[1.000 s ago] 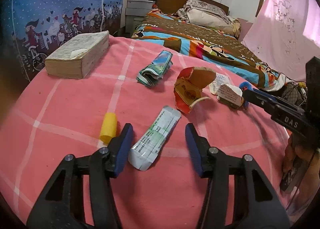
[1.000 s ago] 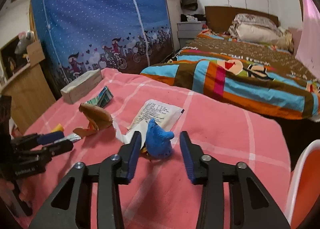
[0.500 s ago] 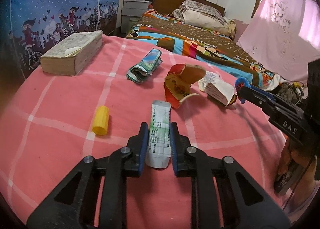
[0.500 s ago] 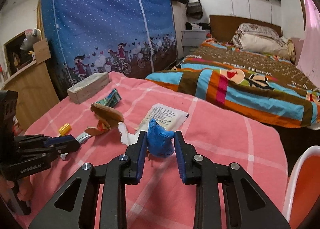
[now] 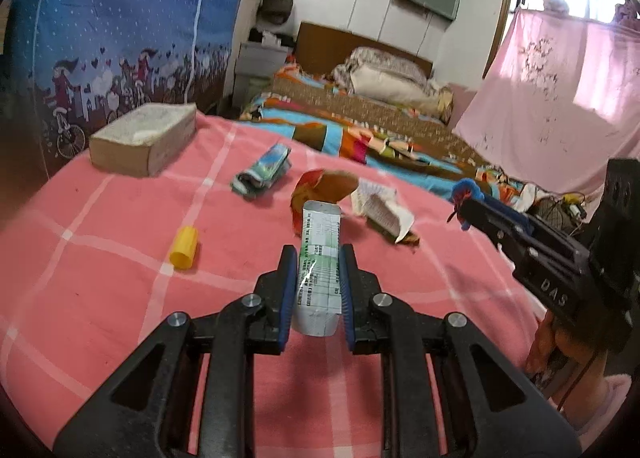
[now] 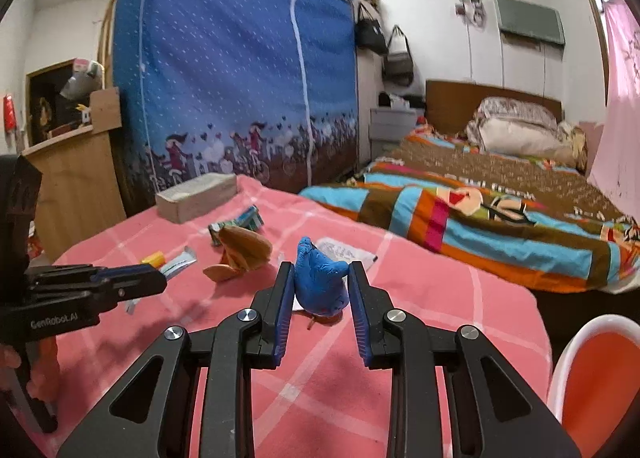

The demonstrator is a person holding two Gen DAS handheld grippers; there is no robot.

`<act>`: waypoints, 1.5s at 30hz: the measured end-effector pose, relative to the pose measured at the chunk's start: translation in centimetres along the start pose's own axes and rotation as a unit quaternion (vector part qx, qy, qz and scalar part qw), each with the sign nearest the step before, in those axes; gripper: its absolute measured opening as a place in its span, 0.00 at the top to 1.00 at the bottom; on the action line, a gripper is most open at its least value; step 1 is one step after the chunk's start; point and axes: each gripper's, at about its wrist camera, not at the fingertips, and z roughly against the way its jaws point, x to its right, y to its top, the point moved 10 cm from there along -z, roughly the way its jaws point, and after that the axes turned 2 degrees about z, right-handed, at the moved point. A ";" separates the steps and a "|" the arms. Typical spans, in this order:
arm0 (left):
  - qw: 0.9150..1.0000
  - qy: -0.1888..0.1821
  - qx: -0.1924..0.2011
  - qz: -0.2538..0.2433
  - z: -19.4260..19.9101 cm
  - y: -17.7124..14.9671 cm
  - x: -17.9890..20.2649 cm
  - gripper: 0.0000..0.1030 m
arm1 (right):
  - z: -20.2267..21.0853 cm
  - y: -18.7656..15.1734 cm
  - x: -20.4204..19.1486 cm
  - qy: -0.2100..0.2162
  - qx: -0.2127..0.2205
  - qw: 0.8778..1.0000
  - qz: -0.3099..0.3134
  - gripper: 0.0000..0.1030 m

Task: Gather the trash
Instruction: 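Grasp the white toothpaste tube with the left tool while the right tool grasps the blue-capped tube, then carry the tube and blue item in both tools over the orange bucket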

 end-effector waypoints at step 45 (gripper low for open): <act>0.954 -0.121 0.217 -0.165 6.5 4.1 20.3 0.76 | 17.4 3.2 11.2 -0.140 0.222 0.963 -0.057 0.76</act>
